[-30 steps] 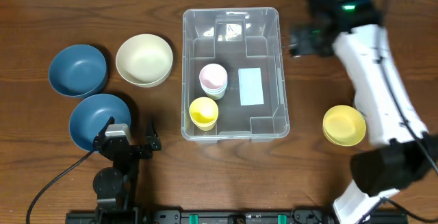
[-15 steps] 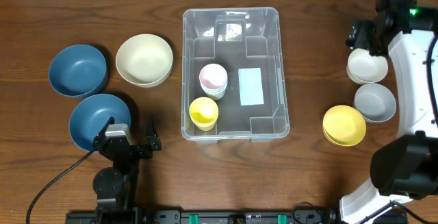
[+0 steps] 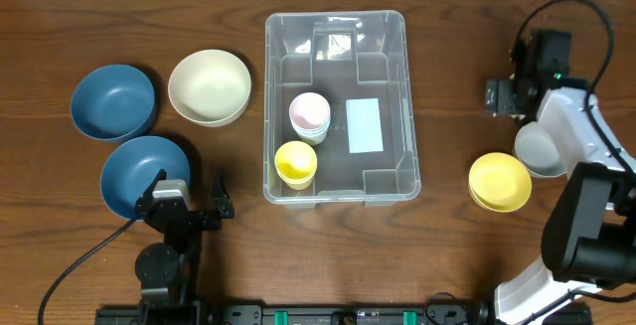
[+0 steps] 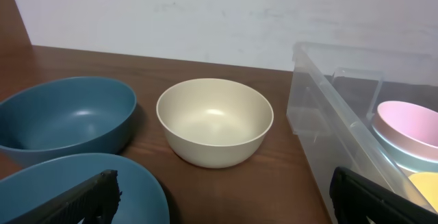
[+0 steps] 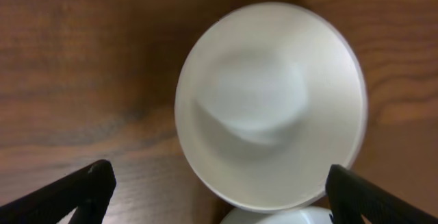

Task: Pack container
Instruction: 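Move the right gripper right over the white cups, then lower the right gripper onto the white cup rim and close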

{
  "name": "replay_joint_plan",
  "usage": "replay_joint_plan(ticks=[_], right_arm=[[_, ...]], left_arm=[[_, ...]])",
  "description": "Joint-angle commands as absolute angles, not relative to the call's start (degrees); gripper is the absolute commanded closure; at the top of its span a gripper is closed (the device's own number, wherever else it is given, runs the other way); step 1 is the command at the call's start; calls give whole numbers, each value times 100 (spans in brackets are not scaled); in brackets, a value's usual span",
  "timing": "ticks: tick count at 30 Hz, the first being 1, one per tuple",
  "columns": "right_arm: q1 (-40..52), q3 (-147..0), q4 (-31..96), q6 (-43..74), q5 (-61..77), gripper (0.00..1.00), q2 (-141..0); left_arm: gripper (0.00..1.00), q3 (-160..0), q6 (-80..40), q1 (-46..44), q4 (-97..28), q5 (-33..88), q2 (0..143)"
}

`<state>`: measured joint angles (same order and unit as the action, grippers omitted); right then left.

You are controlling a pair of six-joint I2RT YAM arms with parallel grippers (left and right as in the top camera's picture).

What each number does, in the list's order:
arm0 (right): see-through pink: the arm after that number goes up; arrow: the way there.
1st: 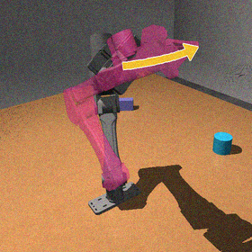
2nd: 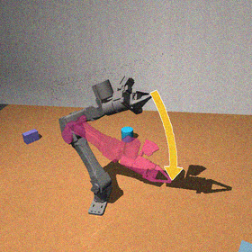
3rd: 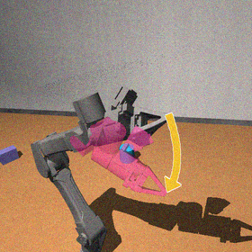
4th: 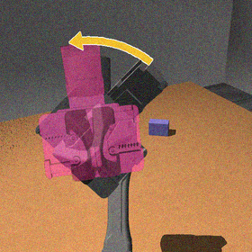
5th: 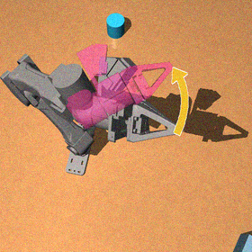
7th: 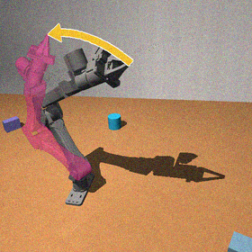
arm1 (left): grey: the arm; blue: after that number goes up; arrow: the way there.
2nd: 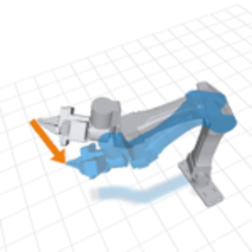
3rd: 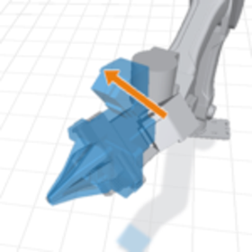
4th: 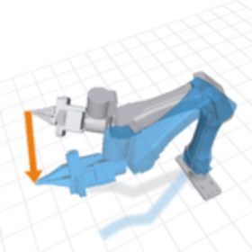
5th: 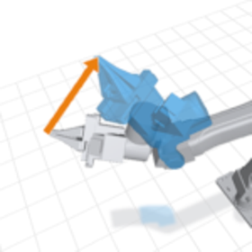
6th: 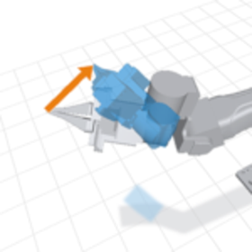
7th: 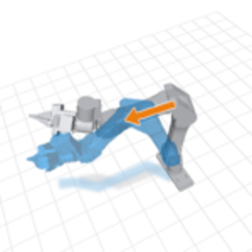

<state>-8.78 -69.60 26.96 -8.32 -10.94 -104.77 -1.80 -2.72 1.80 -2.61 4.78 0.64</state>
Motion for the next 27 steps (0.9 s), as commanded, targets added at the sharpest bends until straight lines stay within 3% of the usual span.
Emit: replay_joint_plan(ticks=[1, 14, 16, 19, 20, 27], right_arm=[[-869, -6600, 2283, -1299, -1000, 1, -10503], [-869, -5955, 1179, -1750, -829, 6, -10514], [-869, -5951, 1170, -1767, -829, 14, -10514], [-869, -5951, 1175, -1765, -829, 40, -10514], [-869, -5951, 1175, -1767, -829, 43, -10514], [-869, -5944, 1186, -1765, -832, 43, -10514]], left_arm=[[2, -23, -196, 163, -338, 541, 60], [2, -23, -196, 163, -338, 541, 60], [2, -23, -196, 163, -338, 541, 60], [2, -23, -196, 165, -338, 541, 60], [2, -23, -196, 163, -338, 541, 60], [2, -23, -196, 163, -338, 541, 60]])
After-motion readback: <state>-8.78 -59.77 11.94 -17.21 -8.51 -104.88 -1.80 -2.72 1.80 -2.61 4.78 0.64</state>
